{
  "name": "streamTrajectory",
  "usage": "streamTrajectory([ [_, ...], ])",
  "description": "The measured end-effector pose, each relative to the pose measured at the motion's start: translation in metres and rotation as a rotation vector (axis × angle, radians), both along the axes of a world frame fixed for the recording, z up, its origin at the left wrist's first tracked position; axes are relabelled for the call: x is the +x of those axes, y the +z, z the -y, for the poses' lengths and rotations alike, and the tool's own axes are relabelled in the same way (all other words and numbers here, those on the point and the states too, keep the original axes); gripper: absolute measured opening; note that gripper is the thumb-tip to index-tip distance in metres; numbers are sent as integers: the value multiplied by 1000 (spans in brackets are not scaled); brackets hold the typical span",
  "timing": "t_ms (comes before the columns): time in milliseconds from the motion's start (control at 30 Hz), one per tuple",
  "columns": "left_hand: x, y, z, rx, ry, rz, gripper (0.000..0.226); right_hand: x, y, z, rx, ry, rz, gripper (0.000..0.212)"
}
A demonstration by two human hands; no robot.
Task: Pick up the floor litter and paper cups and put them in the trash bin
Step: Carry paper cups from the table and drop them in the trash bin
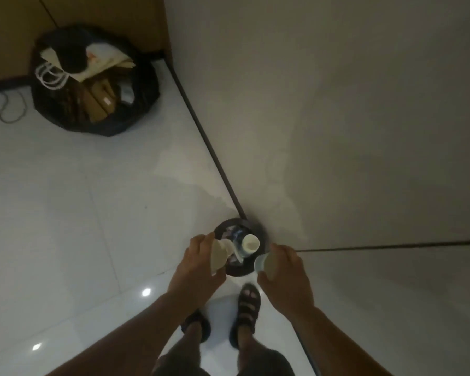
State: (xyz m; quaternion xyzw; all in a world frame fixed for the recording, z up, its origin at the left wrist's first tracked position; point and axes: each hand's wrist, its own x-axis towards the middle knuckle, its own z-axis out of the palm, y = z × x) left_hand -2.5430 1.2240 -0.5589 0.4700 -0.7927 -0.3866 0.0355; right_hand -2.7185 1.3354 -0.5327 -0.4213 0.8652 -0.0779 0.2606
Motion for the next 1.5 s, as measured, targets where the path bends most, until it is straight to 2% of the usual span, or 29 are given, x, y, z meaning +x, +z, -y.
streamTrajectory([
  [167, -49, -113, 26, 65, 25, -15, 83, -36, -132, 49, 28, -52, 47, 68],
  [367, -90, -242, 19, 138, 17, 48, 87, -71, -271, 58, 46, -68, 48, 69],
  [633, -90, -317, -10, 11, -78, 218, 81, -70, -354, 47, 43, 119, 33, 77],
  [733, -91, -335, -11, -16, -110, 305, 87, -66, -369, 34, 116, 217, -31, 92],
  [867, -83, -360, -12, -57, -201, 416, 96, -64, -382, 21, 165, 289, -58, 109],
  [1100, -77, -353, -11, -41, -215, 404, 102, -63, -372, 24, 189, 262, -31, 113],
  [1267, -62, -295, 12, -47, -152, 394, 97, -61, -318, 42, 122, 272, -32, 115],
  [1500, -9, -167, 38, -114, -58, 446, 90, -24, -198, 82, 43, 332, -17, 107],
])
